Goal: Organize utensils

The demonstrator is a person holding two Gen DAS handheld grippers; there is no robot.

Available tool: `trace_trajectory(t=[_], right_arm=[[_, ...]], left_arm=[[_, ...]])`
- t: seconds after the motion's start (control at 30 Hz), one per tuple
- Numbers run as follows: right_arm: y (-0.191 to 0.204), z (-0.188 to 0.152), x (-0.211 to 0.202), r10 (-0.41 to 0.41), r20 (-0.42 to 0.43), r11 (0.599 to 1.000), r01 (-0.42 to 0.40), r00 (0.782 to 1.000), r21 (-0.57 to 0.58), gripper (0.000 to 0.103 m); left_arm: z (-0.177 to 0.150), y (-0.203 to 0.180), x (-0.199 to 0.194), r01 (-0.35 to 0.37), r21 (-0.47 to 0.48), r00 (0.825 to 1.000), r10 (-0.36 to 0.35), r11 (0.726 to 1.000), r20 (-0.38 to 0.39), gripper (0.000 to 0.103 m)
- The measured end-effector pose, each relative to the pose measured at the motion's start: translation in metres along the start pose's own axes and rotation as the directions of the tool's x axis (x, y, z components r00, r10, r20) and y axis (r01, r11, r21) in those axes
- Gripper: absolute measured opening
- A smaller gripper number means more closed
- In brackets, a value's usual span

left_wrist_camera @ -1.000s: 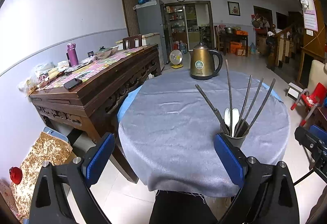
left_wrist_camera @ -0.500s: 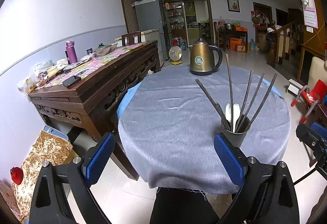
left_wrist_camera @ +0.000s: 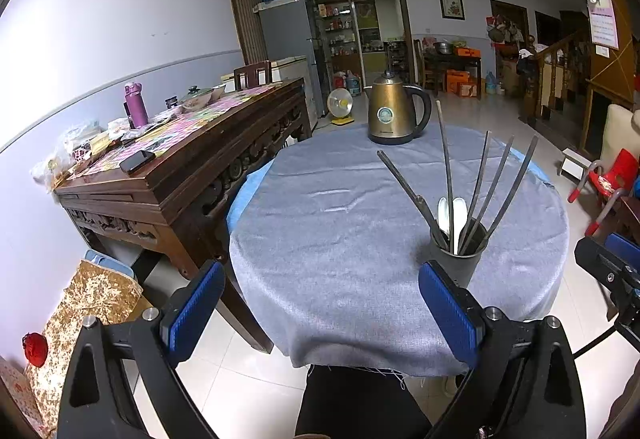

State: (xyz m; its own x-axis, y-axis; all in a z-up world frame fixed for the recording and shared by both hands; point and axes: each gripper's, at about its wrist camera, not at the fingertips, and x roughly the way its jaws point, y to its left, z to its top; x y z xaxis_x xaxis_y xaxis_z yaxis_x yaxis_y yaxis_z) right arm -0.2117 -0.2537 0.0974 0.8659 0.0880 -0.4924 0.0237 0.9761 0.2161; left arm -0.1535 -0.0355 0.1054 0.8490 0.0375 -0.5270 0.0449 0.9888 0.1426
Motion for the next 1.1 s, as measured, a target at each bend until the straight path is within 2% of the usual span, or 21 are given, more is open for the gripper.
trace_trajectory(t=[1.1], right_arm=[[0.0007,0.0003,0.0017,0.004,-0.001,1.0,-0.004,1.0,-0.016,0.069]], left_arm=[[0.0018,-0.0011,-0.0012,0.011,0.008,1.0,-0.011,1.0,0.003,0.097]])
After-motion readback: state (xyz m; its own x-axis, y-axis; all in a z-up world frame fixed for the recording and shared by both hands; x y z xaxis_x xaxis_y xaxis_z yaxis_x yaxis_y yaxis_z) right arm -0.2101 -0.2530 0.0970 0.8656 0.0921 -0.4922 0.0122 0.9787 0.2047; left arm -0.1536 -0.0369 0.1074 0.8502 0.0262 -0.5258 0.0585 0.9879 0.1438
